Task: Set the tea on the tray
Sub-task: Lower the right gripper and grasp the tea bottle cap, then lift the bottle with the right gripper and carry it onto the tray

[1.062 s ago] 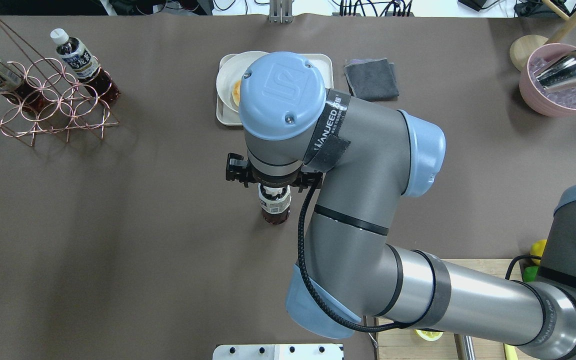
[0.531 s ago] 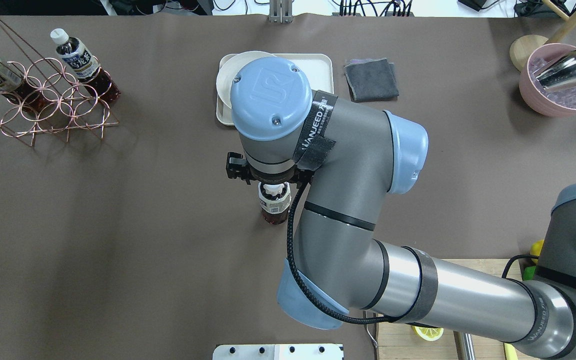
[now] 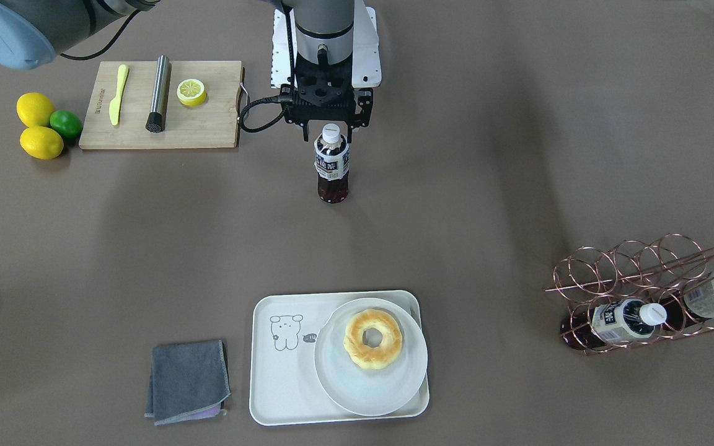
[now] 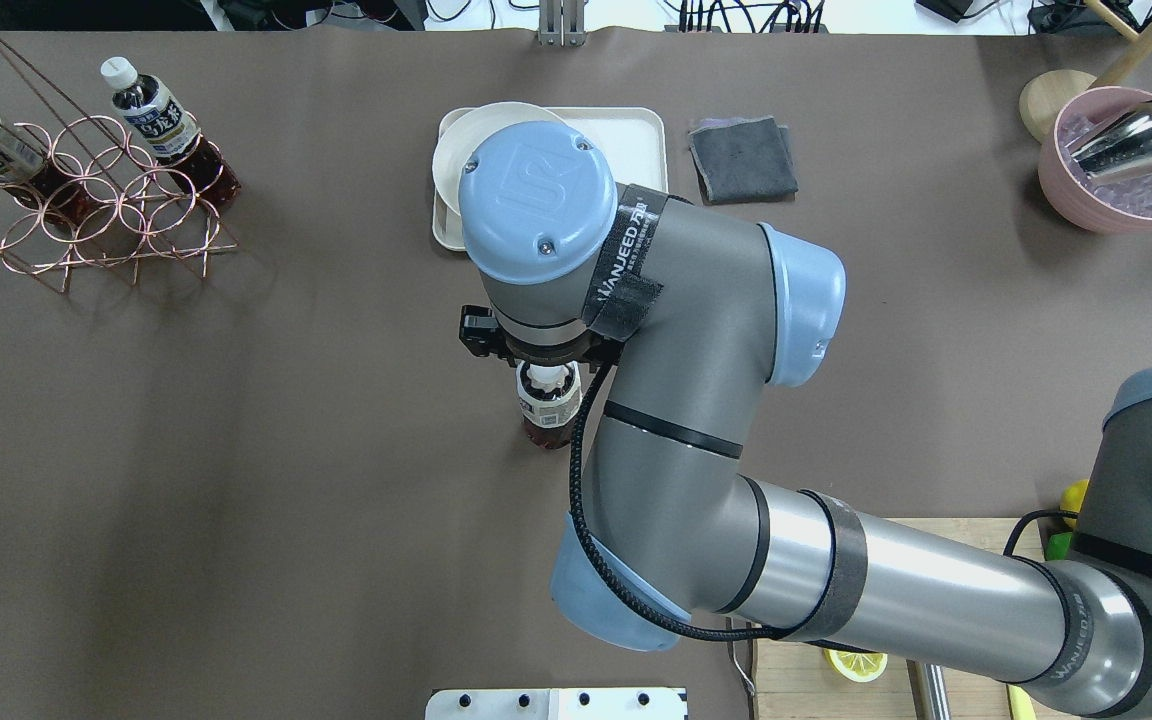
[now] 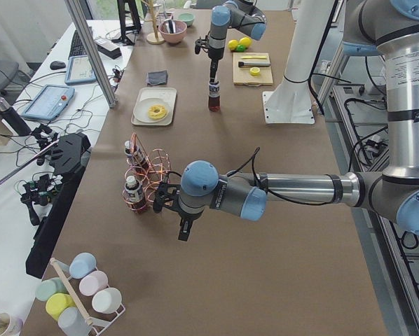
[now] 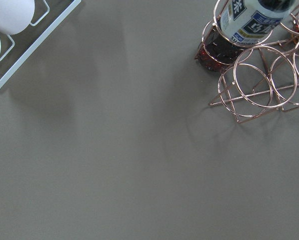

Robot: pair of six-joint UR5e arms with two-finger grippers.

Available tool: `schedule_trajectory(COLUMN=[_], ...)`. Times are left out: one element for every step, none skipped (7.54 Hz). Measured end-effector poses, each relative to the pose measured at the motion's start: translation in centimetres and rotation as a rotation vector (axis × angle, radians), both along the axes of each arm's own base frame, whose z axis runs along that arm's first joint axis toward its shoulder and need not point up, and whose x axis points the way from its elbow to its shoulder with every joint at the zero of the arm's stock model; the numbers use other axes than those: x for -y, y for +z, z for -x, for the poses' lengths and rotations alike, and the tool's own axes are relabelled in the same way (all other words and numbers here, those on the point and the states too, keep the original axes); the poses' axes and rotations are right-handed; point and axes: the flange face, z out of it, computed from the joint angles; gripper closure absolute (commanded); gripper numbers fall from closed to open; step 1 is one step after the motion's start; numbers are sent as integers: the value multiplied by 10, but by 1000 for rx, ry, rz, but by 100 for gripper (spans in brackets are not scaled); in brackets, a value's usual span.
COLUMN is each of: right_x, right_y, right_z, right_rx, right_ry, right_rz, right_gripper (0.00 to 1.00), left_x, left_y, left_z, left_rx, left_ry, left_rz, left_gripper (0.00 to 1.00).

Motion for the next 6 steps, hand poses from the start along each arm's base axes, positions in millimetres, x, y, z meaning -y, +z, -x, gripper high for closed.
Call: schedule_trajectory(right_x=[2,2,2,1,0,0], right_y=[1,0,-2,-5,-6,-9], right_z=[1,2,1,-1,-2,-3], right_rx=[-4,-3,1,7,12,16], right_ry=[5,8,8,6,5,5], right_rz=[-5,-9,-10,-12,-13,-15], right_gripper=[100,100,100,100,100,100], left_x=[0,1,1,0,0,0], left_y=[0,0,0,2,3,3], left_z=[0,0,0,0,0,0], left_rx=[0,0,0,0,0,0], left_ry=[0,0,0,0,0,0], left_rz=[0,-1,0,3,5,5], left_gripper=[2,2,2,2,2,2])
